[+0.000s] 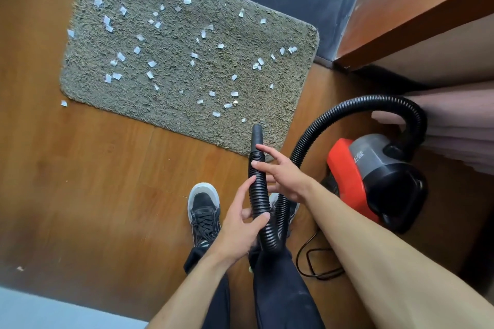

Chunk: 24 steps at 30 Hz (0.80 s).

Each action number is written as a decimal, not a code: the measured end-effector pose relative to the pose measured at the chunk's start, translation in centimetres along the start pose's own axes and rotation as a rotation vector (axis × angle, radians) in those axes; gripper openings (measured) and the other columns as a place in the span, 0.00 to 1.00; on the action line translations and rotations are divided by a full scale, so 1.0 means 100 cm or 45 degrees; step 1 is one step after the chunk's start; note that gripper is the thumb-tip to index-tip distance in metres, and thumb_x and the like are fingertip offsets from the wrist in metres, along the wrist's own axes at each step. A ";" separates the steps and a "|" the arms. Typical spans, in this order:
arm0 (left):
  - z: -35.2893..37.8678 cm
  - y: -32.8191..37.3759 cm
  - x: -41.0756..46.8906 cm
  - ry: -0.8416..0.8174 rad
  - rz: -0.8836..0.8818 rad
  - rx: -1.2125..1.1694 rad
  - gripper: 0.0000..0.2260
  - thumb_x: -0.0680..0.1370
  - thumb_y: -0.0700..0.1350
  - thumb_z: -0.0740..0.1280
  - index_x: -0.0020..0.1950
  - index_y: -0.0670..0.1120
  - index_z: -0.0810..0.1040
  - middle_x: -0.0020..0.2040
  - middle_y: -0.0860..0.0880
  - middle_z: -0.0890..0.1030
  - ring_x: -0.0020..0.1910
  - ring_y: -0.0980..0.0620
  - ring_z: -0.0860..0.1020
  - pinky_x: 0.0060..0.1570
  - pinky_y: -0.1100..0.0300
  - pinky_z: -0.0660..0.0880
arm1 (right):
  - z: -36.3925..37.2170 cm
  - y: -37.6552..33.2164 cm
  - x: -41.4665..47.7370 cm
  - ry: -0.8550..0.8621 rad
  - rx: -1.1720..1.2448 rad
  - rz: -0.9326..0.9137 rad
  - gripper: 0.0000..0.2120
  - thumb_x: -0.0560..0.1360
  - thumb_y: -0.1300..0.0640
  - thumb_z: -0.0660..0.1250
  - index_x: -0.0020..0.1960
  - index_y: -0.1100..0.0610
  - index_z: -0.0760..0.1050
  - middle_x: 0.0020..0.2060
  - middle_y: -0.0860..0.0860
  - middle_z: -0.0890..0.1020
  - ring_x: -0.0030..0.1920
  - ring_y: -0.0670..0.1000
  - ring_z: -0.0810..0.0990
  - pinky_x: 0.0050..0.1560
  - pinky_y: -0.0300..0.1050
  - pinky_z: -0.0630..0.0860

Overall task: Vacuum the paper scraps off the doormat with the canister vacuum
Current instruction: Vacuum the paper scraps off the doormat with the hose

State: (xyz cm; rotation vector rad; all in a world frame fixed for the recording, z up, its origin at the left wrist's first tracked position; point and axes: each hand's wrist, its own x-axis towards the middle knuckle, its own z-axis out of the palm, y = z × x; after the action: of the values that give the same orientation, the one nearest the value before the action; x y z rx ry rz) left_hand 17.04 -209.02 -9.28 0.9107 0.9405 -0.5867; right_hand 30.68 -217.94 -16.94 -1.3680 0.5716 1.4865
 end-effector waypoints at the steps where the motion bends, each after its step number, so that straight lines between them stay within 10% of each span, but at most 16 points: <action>1: -0.002 0.000 0.000 0.000 -0.009 -0.003 0.32 0.80 0.36 0.66 0.72 0.68 0.62 0.50 0.43 0.85 0.46 0.46 0.85 0.40 0.55 0.80 | 0.001 0.002 0.002 0.006 -0.006 -0.003 0.26 0.76 0.60 0.72 0.70 0.45 0.71 0.55 0.58 0.81 0.39 0.52 0.84 0.36 0.46 0.80; 8: -0.007 0.000 0.010 0.012 -0.086 0.039 0.31 0.81 0.38 0.66 0.72 0.70 0.61 0.51 0.46 0.86 0.48 0.44 0.84 0.52 0.32 0.77 | 0.001 0.012 0.015 0.101 -0.058 -0.038 0.22 0.75 0.59 0.72 0.66 0.47 0.73 0.54 0.58 0.82 0.38 0.52 0.84 0.36 0.47 0.80; 14: -0.010 0.002 0.019 -0.008 -0.146 0.037 0.31 0.81 0.39 0.66 0.73 0.69 0.59 0.51 0.47 0.86 0.50 0.48 0.85 0.50 0.44 0.82 | -0.005 0.011 0.024 0.068 -0.078 0.021 0.24 0.75 0.59 0.73 0.68 0.46 0.72 0.56 0.56 0.81 0.39 0.50 0.83 0.39 0.50 0.80; 24: -0.017 0.006 0.028 0.000 -0.175 0.049 0.31 0.81 0.40 0.65 0.73 0.70 0.58 0.50 0.47 0.86 0.53 0.45 0.84 0.53 0.37 0.79 | 0.000 0.009 0.032 0.073 -0.080 0.010 0.27 0.74 0.61 0.73 0.70 0.45 0.70 0.53 0.56 0.80 0.40 0.51 0.82 0.39 0.49 0.80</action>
State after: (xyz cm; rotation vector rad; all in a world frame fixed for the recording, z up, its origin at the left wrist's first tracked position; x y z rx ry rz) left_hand 18.13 -207.43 -11.96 0.8850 1.0001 -0.7242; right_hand 30.31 -217.25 -20.16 -1.4630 0.5712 1.4864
